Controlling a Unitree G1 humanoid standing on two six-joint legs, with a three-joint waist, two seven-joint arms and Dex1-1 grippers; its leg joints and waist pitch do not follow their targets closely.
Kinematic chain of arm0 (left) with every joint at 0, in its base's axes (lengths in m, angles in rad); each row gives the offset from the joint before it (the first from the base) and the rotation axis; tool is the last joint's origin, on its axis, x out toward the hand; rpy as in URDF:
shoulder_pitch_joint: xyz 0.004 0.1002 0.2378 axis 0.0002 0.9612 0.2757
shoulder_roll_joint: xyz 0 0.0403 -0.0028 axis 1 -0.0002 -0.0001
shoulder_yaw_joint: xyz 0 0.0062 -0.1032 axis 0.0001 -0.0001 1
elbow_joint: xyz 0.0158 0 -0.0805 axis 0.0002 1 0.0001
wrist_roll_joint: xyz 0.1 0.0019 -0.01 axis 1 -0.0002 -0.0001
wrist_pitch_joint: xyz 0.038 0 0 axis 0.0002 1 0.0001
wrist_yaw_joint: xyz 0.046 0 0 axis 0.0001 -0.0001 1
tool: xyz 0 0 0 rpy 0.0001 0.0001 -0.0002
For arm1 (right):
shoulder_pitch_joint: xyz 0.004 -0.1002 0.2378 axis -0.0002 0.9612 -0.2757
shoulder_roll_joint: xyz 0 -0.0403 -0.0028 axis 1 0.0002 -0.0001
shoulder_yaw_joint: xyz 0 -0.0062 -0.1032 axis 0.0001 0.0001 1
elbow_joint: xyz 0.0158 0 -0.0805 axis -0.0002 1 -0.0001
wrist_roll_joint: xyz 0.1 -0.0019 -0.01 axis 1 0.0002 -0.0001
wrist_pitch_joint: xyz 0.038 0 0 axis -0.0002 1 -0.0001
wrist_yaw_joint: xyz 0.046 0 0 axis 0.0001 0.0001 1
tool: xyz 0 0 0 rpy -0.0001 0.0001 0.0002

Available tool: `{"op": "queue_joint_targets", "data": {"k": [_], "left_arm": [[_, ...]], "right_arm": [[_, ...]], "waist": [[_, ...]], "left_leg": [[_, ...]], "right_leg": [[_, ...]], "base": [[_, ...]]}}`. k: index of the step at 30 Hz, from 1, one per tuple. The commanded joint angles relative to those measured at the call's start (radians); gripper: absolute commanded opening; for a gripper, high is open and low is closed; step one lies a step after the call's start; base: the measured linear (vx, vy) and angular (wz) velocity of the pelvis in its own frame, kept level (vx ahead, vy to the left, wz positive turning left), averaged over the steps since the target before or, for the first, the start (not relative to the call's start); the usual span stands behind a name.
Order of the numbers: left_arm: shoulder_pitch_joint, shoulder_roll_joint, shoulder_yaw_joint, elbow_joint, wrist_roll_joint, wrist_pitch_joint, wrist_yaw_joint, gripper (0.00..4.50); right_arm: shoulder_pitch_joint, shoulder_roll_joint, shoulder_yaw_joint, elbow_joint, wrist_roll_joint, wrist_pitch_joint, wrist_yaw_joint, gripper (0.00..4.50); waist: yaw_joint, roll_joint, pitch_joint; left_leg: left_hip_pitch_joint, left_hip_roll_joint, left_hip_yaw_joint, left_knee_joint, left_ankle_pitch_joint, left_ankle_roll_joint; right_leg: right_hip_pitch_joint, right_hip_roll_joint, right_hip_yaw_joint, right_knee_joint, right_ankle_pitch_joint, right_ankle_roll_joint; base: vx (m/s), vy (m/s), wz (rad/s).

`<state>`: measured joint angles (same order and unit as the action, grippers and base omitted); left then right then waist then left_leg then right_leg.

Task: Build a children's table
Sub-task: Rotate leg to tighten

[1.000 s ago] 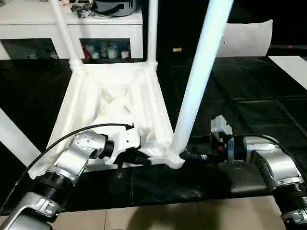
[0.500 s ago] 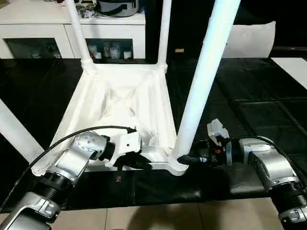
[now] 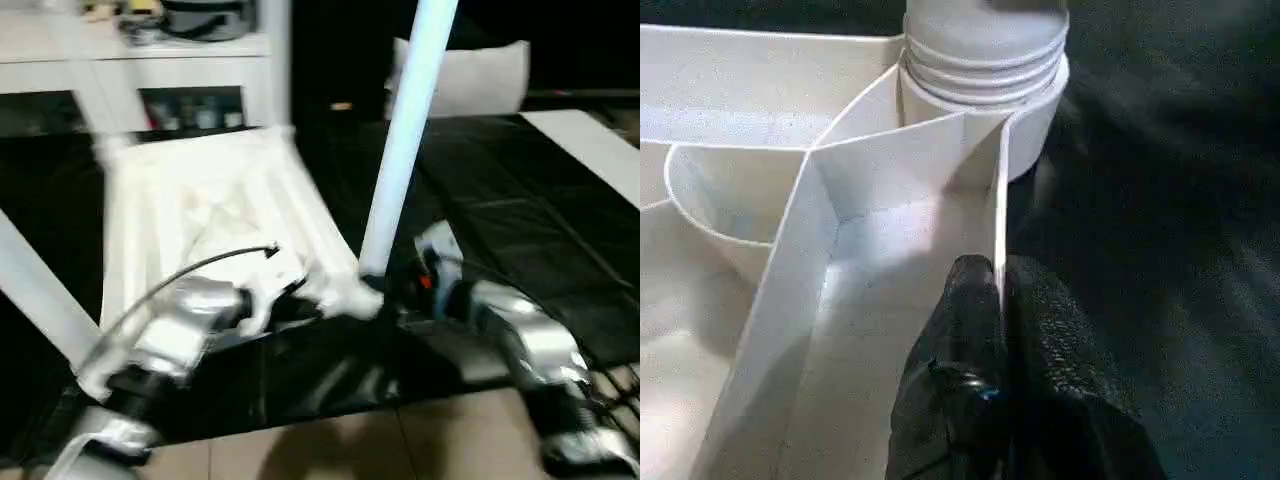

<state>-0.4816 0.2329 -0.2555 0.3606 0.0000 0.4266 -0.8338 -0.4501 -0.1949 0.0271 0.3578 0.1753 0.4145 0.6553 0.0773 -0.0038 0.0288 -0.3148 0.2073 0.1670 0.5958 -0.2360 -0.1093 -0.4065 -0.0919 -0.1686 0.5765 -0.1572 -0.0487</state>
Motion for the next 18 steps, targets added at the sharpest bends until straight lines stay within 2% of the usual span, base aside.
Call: {"op": "queue_joint_targets", "data": {"k": [1, 3, 5, 6, 7, 9, 11, 14, 15, 18], "left_arm": [[-0.014, -0.067, 0.020, -0.028, -0.042, 0.019, 0.056, 0.00], [-0.015, -0.079, 0.022, -0.032, -0.042, 0.029, 0.070, 0.00], [-0.013, -0.092, 0.009, -0.049, -0.026, 0.034, 0.081, 0.00], [-0.013, -0.092, 0.009, -0.049, -0.026, 0.034, 0.081, 0.00], [-0.012, -0.090, 0.006, -0.051, -0.025, 0.035, 0.076, 0.00], [-0.009, -0.079, 0.001, -0.060, -0.017, 0.039, 0.078, 0.00], [-0.002, -0.065, 0.000, -0.068, -0.017, 0.038, 0.071, 0.00], [0.010, -0.036, -0.008, -0.076, -0.021, 0.019, 0.037, 0.00], [0.015, -0.023, -0.015, -0.077, -0.019, -0.003, 0.017, 0.00], [0.030, 0.023, -0.037, -0.080, -0.017, -0.061, -0.052, 0.00]], "right_arm": [[-0.020, 0.050, -0.013, 0.032, -0.008, 0.015, -0.120, 1.89], [-0.021, 0.062, -0.025, 0.030, 0.000, 0.010, -0.136, 1.89], [-0.005, 0.077, -0.020, 0.002, -0.006, 0.002, -0.141, 2.45], [-0.005, 0.077, -0.020, 0.002, -0.006, 0.002, -0.141, 2.45], [-0.001, 0.079, -0.022, -0.002, -0.001, 0.006, -0.138, 2.62], [0.012, 0.082, -0.020, -0.023, 0.006, 0.013, -0.133, 2.69], [0.025, 0.072, -0.014, -0.043, 0.008, 0.011, -0.117, 3.00], [0.049, 0.033, -0.001, -0.080, 0.027, 0.007, -0.045, 3.14], [0.057, 0.013, 0.004, -0.091, 0.031, 0.006, -0.014, 3.42], [0.073, -0.054, 0.012, -0.115, 0.052, 0.001, 0.092, 3.49]], "waist": [[0.006, -0.003, -0.052], [0.007, -0.004, -0.053], [0.009, -0.001, -0.057], [0.010, 0.000, -0.060], [0.011, 0.000, -0.062], [0.015, 0.004, -0.062], [0.020, 0.007, -0.061], [0.021, 0.007, -0.059], [0.021, 0.007, -0.058], [0.024, 0.006, -0.056]], "left_leg": [[-0.024, 0.005, -0.003, -0.065, -0.112, 0.044], [-0.023, 0.006, -0.003, -0.066, -0.100, 0.055], [-0.025, 0.015, -0.005, -0.067, -0.058, 0.069], [-0.028, 0.016, -0.006, -0.067, -0.038, 0.073], [-0.031, 0.020, -0.008, -0.065, 0.011, 0.087], [-0.026, 0.022, -0.006, -0.064, 0.023, 0.093], [-0.027, 0.023, -0.006, -0.063, 0.035, 0.101], [-0.026, 0.022, -0.003, -0.065, 0.007, 0.103], [-0.025, 0.023, -0.004, -0.066, -0.008, 0.101], [-0.025, 0.022, -0.004, -0.068, -0.035, 0.102]], "right_leg": [[0.065, -0.062, 0.049, -0.102, -0.472, 0.025], [0.065, -0.061, 0.052, -0.099, -0.451, 0.019], [0.067, -0.063, 0.060, -0.081, -0.363, -0.018], [0.070, -0.064, 0.062, -0.074, -0.332, -0.028], [0.071, -0.063, 0.068, -0.057, -0.233, -0.064], [0.068, -0.065, 0.071, -0.054, -0.200, -0.087], [0.072, -0.067, 0.073, -0.046, -0.161, -0.113], [0.074, -0.068, 0.073, -0.052, -0.191, -0.111], [0.074, -0.068, 0.073, -0.055, -0.209, -0.105], [0.075, -0.068, 0.072, -0.061, -0.251, -0.085]], "base": [[0.000, 0.000, 0.00], [0.000, 0.000, 0.00], [0.000, 0.000, 0.00], [0.000, 0.000, 0.00], [0.000, 0.000, 0.00], [0.000, 0.000, 0.00], [0.000, 0.000, 0.00], [0.000, 0.000, 0.00], [0.000, 0.000, 0.00], [0.000, 0.000, 0.00]]}}
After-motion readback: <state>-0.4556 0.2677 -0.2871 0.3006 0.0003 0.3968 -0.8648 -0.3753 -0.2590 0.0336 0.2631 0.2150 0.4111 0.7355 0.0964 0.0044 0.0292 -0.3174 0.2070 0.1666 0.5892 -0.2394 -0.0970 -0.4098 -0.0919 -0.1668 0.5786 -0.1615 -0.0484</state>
